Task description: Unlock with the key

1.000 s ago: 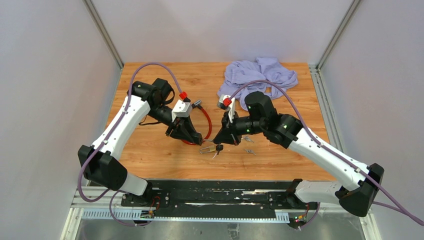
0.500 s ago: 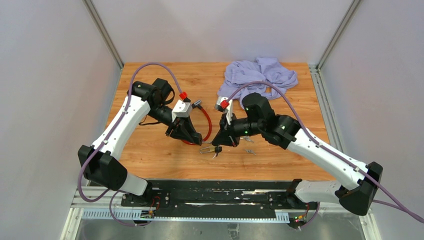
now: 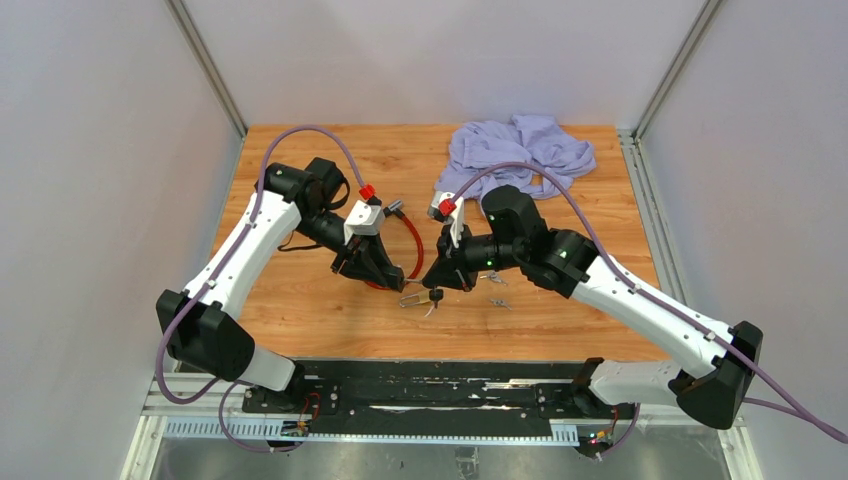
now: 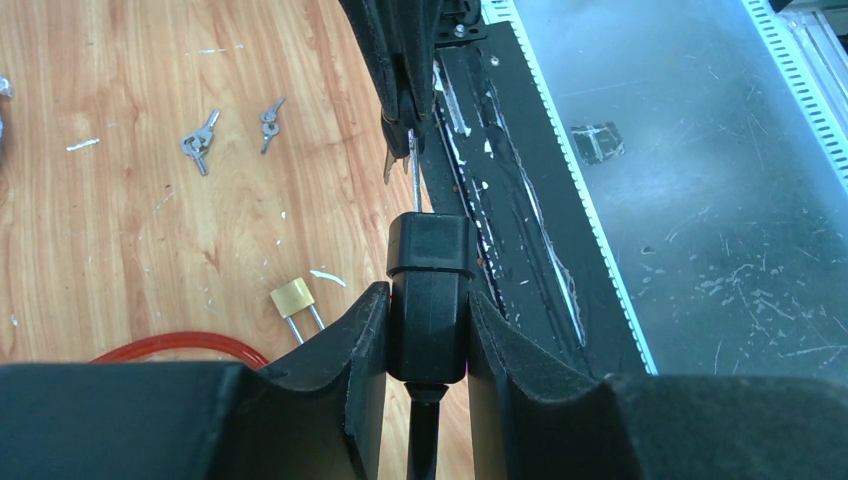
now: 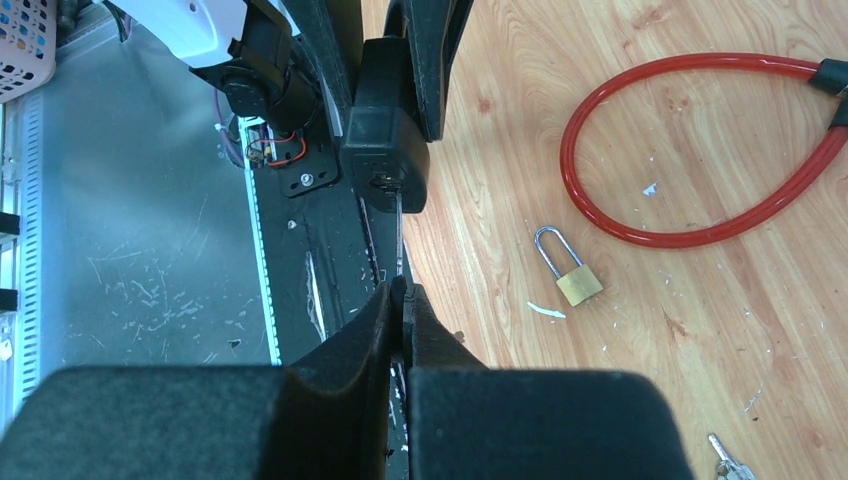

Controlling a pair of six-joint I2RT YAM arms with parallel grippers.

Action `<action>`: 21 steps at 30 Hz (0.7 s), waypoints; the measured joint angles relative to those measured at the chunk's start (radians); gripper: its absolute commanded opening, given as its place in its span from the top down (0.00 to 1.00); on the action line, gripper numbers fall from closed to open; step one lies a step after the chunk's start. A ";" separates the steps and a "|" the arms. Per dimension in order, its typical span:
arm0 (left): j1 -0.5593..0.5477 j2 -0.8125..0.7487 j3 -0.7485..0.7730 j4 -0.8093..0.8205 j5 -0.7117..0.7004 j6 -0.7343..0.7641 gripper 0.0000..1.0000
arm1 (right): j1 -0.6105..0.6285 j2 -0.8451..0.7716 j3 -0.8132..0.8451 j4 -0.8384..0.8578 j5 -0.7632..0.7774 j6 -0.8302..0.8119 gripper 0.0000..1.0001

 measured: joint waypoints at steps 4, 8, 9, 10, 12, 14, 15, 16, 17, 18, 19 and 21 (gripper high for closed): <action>-0.001 0.000 0.000 0.000 0.000 0.000 1.00 | 0.000 0.000 0.000 0.006 0.003 -0.001 0.99; -0.001 0.000 0.000 0.000 0.000 0.000 0.99 | 0.000 0.000 0.000 0.011 0.004 -0.001 0.99; -0.001 0.001 0.000 0.000 0.000 0.000 1.00 | 0.000 0.000 0.000 0.011 0.004 -0.001 0.99; -0.001 0.002 0.000 0.000 0.000 0.000 1.00 | 0.000 0.000 0.000 0.013 0.004 -0.001 0.99; -0.001 0.004 0.000 0.000 0.000 0.000 1.00 | 0.000 0.000 0.000 0.014 0.004 -0.001 0.99; -0.002 0.006 0.000 0.000 0.000 0.000 1.00 | 0.000 0.000 0.000 0.014 0.004 -0.001 0.99; -0.003 0.008 0.000 0.000 0.000 0.000 1.00 | 0.000 0.001 0.000 0.015 0.004 -0.001 0.99; -0.004 0.009 0.000 0.000 0.000 0.000 1.00 | 0.000 0.002 0.000 0.015 0.003 -0.001 0.99; -0.005 0.011 0.000 0.000 0.000 0.000 1.00 | 0.000 0.003 0.000 0.015 0.003 -0.001 0.99; -0.005 0.012 0.000 0.000 0.000 0.000 1.00 | 0.000 0.005 0.000 0.015 0.003 -0.001 0.99; -0.005 0.014 0.000 0.000 0.000 0.000 1.00 | 0.000 0.008 0.002 0.015 0.003 -0.001 0.99; -0.005 0.019 0.000 0.000 0.000 0.000 1.00 | 0.000 0.016 0.006 0.015 0.003 0.000 0.99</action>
